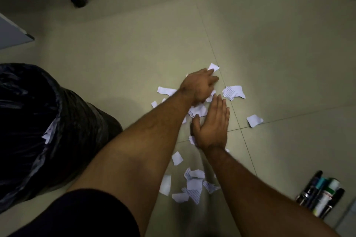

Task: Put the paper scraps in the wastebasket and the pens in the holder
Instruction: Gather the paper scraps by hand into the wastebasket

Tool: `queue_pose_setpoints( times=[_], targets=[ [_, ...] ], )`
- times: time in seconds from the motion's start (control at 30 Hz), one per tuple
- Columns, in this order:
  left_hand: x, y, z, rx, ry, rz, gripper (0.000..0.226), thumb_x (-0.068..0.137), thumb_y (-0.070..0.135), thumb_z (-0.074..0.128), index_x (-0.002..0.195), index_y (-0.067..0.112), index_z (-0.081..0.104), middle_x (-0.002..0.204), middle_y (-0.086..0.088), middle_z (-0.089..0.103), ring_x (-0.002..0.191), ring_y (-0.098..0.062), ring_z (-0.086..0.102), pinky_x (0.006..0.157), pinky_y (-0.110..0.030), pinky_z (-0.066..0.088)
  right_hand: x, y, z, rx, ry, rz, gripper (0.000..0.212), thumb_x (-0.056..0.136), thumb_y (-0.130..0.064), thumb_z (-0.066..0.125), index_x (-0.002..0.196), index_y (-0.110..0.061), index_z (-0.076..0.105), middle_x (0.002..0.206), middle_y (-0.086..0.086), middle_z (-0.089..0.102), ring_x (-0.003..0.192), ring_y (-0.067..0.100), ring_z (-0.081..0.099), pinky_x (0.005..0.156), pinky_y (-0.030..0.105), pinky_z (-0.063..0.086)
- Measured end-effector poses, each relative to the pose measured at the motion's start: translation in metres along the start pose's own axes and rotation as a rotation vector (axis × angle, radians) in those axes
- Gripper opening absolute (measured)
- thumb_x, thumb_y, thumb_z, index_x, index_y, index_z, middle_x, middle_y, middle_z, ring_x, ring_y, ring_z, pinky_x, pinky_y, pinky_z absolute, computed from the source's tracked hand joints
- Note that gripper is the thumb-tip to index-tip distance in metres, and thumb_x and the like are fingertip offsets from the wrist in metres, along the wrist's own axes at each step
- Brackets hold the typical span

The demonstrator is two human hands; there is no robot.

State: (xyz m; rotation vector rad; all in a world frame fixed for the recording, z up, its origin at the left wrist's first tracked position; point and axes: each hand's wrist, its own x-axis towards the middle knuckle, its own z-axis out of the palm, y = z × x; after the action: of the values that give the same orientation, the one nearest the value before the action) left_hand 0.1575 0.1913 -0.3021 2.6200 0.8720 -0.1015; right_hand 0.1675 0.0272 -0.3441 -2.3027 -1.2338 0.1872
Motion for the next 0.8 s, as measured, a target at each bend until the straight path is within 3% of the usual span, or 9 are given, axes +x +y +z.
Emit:
queue_pose_setpoints(
  times=[0.13,0.23,0.33,0.37,0.43,0.5,0.63,0.7,0.8],
  targets=[
    [-0.07,-0.016,0.015,-0.069,0.091,-0.032,0.039,0.095,0.017,0.043,0.129,0.009,0.061,0.147,-0.013,0.048,0.136,-0.03,0.045,0.108,-0.038,0.039,0.001,0.007,-0.002,0.004,0.035,0.001,0.065,0.094,-0.028,0.031,0.152,0.001,0.026,0.159,0.016,0.03,0.149,0.032,0.025,0.121,0.048,0.022],
    [-0.133,-0.009,0.024,-0.037,0.19,0.063,0.039,0.091,0.022,0.041,0.118,0.009,0.066,0.128,-0.012,0.064,0.116,-0.031,0.06,0.097,-0.041,0.048,0.002,0.002,-0.002,-0.012,-0.004,-0.019,0.067,0.09,-0.024,0.031,0.153,-0.001,0.026,0.159,0.016,0.03,0.149,0.033,0.024,0.121,0.048,0.02],
    [-0.143,-0.014,0.023,0.006,0.299,-0.086,0.042,0.093,0.025,0.04,0.127,0.013,0.061,0.127,-0.009,0.064,0.114,-0.03,0.059,0.099,-0.042,0.045,0.001,0.0,-0.006,0.024,-0.039,-0.029,0.073,0.085,-0.03,0.033,0.153,-0.005,0.027,0.159,0.014,0.031,0.149,0.032,0.024,0.123,0.047,0.014],
    [-0.138,-0.018,0.02,0.034,0.287,-0.189,0.046,0.093,0.028,0.037,0.133,0.016,0.057,0.135,-0.009,0.059,0.122,-0.031,0.055,0.104,-0.043,0.041,0.001,0.0,-0.007,0.037,-0.056,-0.036,0.075,0.084,-0.033,0.033,0.154,-0.006,0.027,0.159,0.013,0.031,0.149,0.031,0.025,0.123,0.047,0.012],
    [-0.125,-0.027,0.014,0.09,0.115,-0.35,0.051,0.096,0.037,0.032,0.144,0.024,0.043,0.153,-0.008,0.039,0.139,-0.032,0.038,0.113,-0.048,0.031,0.002,-0.001,-0.008,0.025,-0.096,-0.072,0.076,0.083,-0.035,0.034,0.153,-0.007,0.028,0.159,0.01,0.033,0.148,0.03,0.026,0.123,0.048,0.01],
    [-0.12,-0.027,0.016,0.099,-0.04,-0.352,0.054,0.098,0.046,0.029,0.149,0.029,0.035,0.16,-0.006,0.026,0.146,-0.033,0.025,0.116,-0.051,0.026,0.005,-0.002,-0.007,-0.003,-0.118,-0.098,0.074,0.085,-0.035,0.036,0.153,-0.008,0.029,0.158,0.007,0.035,0.148,0.029,0.028,0.122,0.05,0.011],
    [-0.173,0.004,0.04,0.117,0.023,-0.305,0.056,0.097,0.053,0.028,0.148,0.031,0.037,0.159,-0.006,0.029,0.145,-0.029,0.029,0.115,-0.047,0.027,0.008,0.002,-0.018,0.021,-0.06,-0.113,0.068,0.091,-0.043,0.036,0.148,-0.008,0.039,0.15,0.01,0.047,0.143,0.031,0.038,0.118,0.05,0.02],
    [-0.195,0.013,0.05,0.128,0.03,-0.355,0.054,0.099,0.053,0.033,0.149,0.033,0.034,0.161,-0.005,0.026,0.147,-0.026,0.026,0.116,-0.048,0.023,0.015,0.013,-0.027,-0.157,-0.05,-0.133,0.068,0.09,-0.046,0.042,0.147,-0.009,0.041,0.145,0.011,0.051,0.141,0.031,0.039,0.118,0.053,0.019],
    [-0.194,0.021,0.05,0.157,0.001,-0.402,0.053,0.1,0.052,0.029,0.15,0.034,0.031,0.162,-0.004,0.022,0.147,-0.026,0.023,0.117,-0.049,0.022,0.034,0.034,-0.035,-0.38,-0.125,-0.101,0.072,0.091,-0.052,0.042,0.149,-0.009,0.036,0.155,0.019,0.036,0.147,0.038,0.025,0.116,0.064,0.008]
  ],
)
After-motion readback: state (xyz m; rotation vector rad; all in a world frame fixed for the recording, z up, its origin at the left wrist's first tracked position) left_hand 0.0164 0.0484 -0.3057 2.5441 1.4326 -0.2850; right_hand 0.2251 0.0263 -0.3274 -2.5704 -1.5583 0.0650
